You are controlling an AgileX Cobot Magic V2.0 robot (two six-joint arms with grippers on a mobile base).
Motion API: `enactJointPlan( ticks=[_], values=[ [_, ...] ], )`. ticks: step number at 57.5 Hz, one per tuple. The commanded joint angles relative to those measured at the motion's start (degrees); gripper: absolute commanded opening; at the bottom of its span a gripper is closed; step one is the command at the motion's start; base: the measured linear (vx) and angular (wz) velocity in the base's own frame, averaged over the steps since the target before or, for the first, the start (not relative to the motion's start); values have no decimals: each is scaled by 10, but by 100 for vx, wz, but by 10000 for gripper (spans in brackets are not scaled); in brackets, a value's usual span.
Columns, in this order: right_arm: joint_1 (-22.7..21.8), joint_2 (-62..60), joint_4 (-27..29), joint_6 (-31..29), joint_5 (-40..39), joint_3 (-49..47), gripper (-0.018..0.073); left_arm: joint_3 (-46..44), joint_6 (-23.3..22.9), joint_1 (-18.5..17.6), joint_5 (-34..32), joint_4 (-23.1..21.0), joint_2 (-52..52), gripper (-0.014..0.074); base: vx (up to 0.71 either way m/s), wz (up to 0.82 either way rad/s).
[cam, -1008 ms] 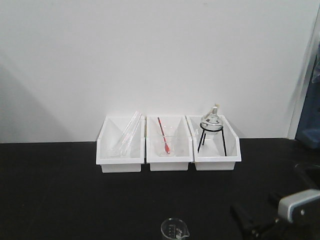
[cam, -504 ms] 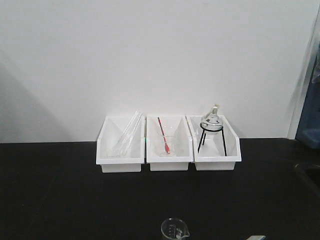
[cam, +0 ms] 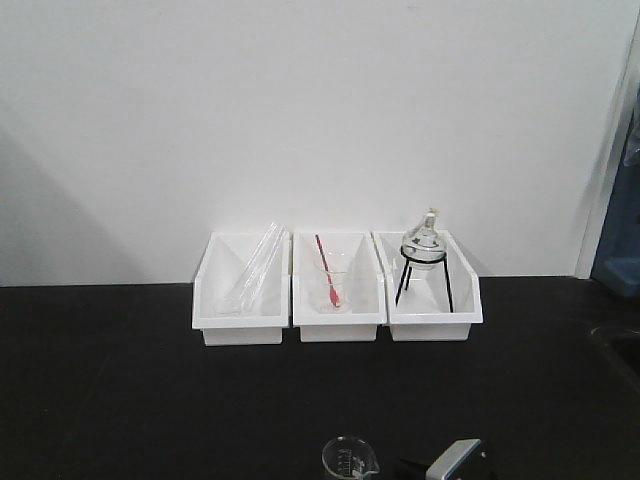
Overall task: Pick beaker and place in left cabinet
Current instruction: 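Close the right gripper around the beaker and lift it, then hold the beaker in the right gripper while the base turns away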
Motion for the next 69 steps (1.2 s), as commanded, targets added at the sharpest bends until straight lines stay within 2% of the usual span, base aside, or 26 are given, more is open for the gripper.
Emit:
enactJointPlan(
  ticks=[1, 9, 29, 34, 40, 43, 50, 61, 69],
  values=[
    [4, -13, -3, 7, -123, -28, 571, 9, -2, -2, -48, -5, -11, 1, 0, 0],
    [28, 4, 0, 4, -122, -57, 571, 9, -2, -2, -48, -5, -11, 1, 0, 0],
    [72, 57, 73, 5, -118, -129, 552, 9, -2, -2, -48, -5, -11, 1, 0, 0],
    [72, 57, 87, 5, -118, -130, 490, 9, -2, -2, -48, -5, -11, 1, 0, 0],
    [72, 57, 102, 5, -118, -130, 337, 9, -2, -2, -48, -5, -11, 1, 0, 0],
    [72, 57, 106, 8, -118, -130, 252, 9, -2, -2, -48, -5, -11, 1, 0, 0],
    [71, 45, 98, 30, -116, -130, -19, 9, -2, -2, -48, -5, -11, 1, 0, 0],
    [70, -11, 83, 58, -75, -130, -7, 9, -2, -2, -48, -5, -11, 1, 0, 0],
    [70, -94, 80, 68, 46, -130, -6, 9, -2, -2, -48, -5, -11, 1, 0, 0]
  ],
)
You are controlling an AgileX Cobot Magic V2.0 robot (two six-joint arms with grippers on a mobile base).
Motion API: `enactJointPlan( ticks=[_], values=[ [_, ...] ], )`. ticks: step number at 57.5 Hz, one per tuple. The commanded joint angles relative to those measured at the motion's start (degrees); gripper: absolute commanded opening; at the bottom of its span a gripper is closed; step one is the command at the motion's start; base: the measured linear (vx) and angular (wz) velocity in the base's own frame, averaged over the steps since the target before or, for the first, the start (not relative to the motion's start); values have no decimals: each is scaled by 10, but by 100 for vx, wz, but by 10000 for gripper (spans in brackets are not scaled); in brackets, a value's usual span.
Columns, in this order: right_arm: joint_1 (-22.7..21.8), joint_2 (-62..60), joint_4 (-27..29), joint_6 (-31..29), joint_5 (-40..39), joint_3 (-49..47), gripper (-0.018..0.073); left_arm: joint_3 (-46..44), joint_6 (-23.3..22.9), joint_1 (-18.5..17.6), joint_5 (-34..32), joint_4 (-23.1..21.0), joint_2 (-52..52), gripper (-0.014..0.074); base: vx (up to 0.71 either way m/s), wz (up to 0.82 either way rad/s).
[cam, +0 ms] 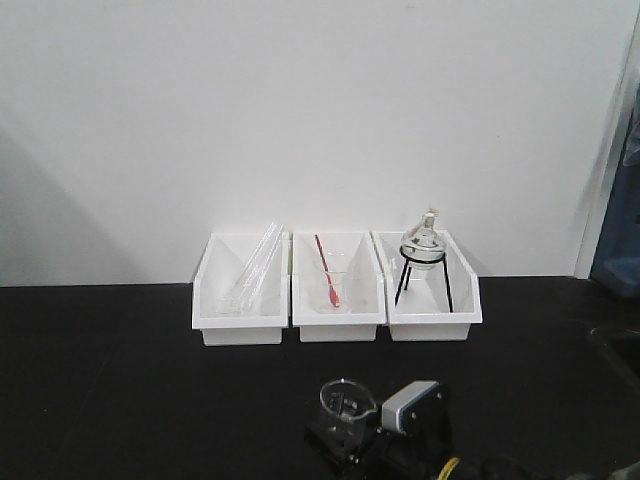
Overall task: Pick beaker and place in left cabinet
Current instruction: 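Hold the beaker in the right gripper while the base turns away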
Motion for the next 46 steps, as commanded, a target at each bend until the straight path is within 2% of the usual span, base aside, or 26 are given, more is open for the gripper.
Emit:
enactJointPlan(
  ticks=[1, 6, 15, 21, 29, 46],
  values=[
    [-3, -97, 5, 8, 30, -12, -6, 9, -2, -2, -48, -5, -11, 1, 0, 0],
    [-3, -168, 5, 33, 139, -12, -6, 9, -2, -2, -48, -5, -11, 1, 0, 0],
    [-3, -310, 5, 121, 366, -12, -6, 9, -2, -2, -48, -5, -11, 1, 0, 0],
    [-3, -393, 3, 126, 503, -6, -6, 9, -2, -2, -48, -5, -11, 1, 0, 0],
    [-3, -500, -2, 99, 536, 56, -6, 9, -2, -2, -48, -5, -11, 1, 0, 0],
    [-3, -700, 7, 101, 543, 210, -6, 9, -2, -2, -48, -5, -11, 1, 0, 0]
  ],
)
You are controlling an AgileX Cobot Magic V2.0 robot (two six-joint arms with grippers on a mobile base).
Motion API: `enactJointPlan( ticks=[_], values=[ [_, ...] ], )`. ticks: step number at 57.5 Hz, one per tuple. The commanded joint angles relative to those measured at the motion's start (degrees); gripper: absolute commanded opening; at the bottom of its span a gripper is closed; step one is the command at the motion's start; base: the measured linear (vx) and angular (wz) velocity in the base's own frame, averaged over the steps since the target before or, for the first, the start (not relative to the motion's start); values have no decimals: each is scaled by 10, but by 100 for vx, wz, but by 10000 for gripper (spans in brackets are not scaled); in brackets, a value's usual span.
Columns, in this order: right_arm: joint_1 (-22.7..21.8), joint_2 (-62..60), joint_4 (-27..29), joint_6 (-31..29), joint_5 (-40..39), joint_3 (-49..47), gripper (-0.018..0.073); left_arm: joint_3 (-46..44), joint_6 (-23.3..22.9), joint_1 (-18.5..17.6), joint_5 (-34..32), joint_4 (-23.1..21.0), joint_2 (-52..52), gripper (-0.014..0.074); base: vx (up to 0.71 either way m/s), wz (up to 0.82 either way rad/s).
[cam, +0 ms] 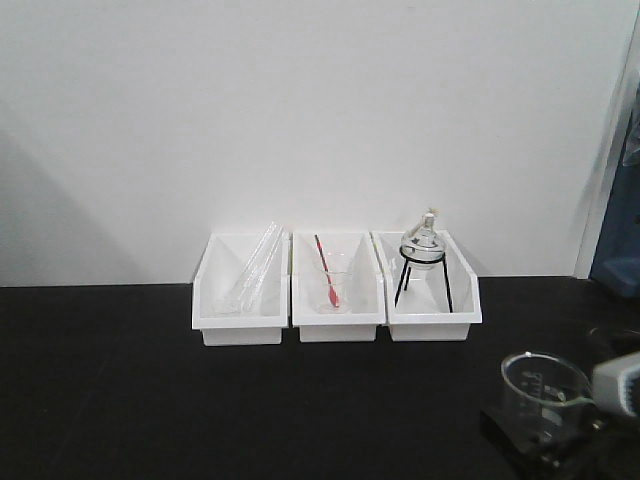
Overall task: Pick beaker and place in left cabinet
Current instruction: 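Hold the beaker in the right gripper while the base turns away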
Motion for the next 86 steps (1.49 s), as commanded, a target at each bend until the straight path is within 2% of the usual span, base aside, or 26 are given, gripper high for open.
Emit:
enactJointPlan(
  ticks=[1, 17, 54, 86],
  values=[
    [-2, -54, 4, -4, -32, 13, -6, 9, -2, -2, -48, -5, -11, 1, 0, 0],
    [-2, -115, 0, -5, -11, 45, -6, 9, -2, -2, -48, -5, -11, 1, 0, 0],
    [-2, -115, 1, -5, -10, 45, -6, 9, -2, -2, -48, -5, -11, 1, -1, 3],
    [-2, -115, 2, -5, -10, 45, -6, 9, -2, -2, -48, -5, -11, 1, -6, 25]
  ],
)
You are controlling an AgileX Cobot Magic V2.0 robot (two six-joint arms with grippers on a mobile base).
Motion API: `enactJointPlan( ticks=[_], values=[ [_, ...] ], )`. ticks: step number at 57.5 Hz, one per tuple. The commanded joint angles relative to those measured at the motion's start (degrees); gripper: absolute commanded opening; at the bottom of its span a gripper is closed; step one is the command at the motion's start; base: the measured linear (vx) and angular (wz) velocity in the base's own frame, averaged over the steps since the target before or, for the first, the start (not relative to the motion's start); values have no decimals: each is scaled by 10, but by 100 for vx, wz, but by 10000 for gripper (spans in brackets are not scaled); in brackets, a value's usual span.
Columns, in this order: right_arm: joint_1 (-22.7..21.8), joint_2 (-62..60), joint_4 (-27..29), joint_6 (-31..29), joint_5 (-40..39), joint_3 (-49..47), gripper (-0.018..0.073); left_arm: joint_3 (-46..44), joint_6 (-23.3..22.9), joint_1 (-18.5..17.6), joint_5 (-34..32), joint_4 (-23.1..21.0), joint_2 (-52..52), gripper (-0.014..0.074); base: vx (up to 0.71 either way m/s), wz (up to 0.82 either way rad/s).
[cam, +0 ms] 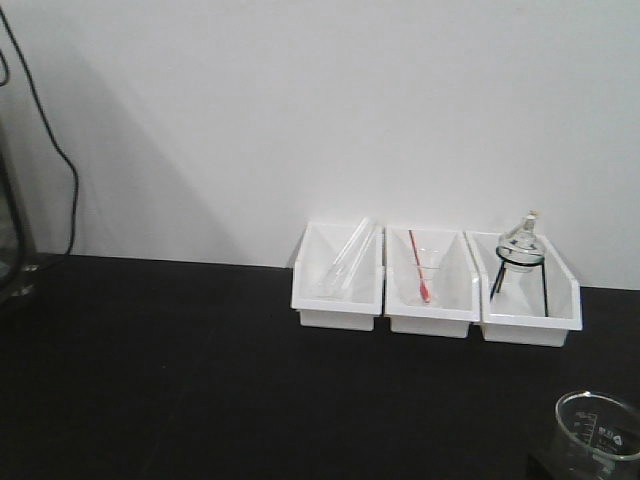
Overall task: Pick beaker and place in left cabinet
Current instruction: 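Hold the beaker in the right gripper while the base turns away, then drive the base across the room carrying the beaker in the right gripper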
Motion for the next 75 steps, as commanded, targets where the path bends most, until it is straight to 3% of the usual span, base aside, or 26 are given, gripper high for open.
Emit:
enactJointPlan(
  ticks=[1, 75],
  values=[
    [-2, -5, 1, -4, -45, -17, -6, 9, -2, -2, -48, -5, -11, 1, -9, 41],
    [-2, -5, 1, -4, -45, -17, -6, 9, -2, -2, -48, -5, -11, 1, -13, 58]
  ],
)
